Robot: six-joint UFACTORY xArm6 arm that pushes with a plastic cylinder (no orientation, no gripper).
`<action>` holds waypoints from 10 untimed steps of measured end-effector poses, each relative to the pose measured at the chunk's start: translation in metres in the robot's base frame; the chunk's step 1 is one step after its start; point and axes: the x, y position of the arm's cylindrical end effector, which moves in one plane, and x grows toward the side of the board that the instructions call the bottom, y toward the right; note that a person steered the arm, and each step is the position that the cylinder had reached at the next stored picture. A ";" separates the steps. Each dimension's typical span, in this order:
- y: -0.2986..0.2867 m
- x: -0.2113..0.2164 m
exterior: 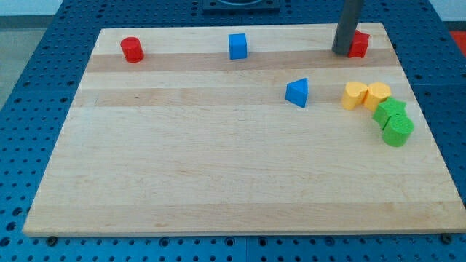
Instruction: Move the blue triangle at the bottom right corner of the board
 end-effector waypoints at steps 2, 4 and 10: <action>-0.007 0.000; -0.050 0.017; -0.050 0.057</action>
